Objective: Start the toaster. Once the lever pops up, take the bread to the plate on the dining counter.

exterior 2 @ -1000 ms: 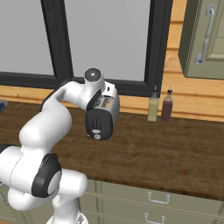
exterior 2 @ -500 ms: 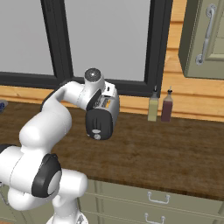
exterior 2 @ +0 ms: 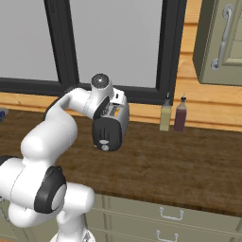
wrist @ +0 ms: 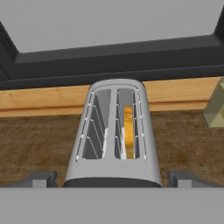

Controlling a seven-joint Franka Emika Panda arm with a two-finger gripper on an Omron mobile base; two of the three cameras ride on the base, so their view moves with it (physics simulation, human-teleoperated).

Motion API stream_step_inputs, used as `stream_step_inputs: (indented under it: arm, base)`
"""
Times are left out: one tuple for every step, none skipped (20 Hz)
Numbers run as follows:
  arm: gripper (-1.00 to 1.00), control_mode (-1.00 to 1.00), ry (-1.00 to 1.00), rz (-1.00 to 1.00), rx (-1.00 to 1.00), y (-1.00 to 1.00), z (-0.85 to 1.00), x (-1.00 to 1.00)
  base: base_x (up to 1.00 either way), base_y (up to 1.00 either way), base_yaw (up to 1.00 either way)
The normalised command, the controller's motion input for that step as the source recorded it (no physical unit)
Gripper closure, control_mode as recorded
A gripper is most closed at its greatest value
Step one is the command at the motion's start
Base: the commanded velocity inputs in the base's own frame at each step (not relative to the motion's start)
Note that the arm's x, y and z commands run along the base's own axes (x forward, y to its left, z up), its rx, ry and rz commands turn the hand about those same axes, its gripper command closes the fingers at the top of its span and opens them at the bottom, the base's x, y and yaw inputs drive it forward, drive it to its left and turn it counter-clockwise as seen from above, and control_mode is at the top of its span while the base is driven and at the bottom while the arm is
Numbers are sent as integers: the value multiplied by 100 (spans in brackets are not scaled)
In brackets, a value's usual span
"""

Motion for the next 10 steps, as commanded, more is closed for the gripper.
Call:
stream_step_inputs:
  arm:
    - [-100, -100, 0, 0, 0, 0, 0, 0]
    - [-100, -100, 0, 0, 0, 0, 0, 0]
    - [-100, -100, 0, 0, 0, 0, 0, 0]
    - [-100, -100, 0, 0, 0, 0, 0, 0]
    - [-100, -100, 0, 0, 0, 0, 0, 0]
    - [-100, -100, 0, 0, 0, 0, 0, 0]
    - [-100, -100, 0, 0, 0, 0, 0, 0]
    - [-100, -100, 0, 0, 0, 0, 0, 0]
    - [-100, -100, 0, 0, 0, 0, 0, 0]
    - [-100, -100, 0, 0, 0, 0, 0, 0]
  base:
    - [0, 0, 0]
    - [0, 0, 0]
    - [0, 0, 0]
    - [0, 0, 0]
    - [0, 0, 0]
    - [0, 0, 0]
    - [0, 0, 0]
    - [0, 0, 0]
    - [0, 0, 0]
    - [0, 0, 0]
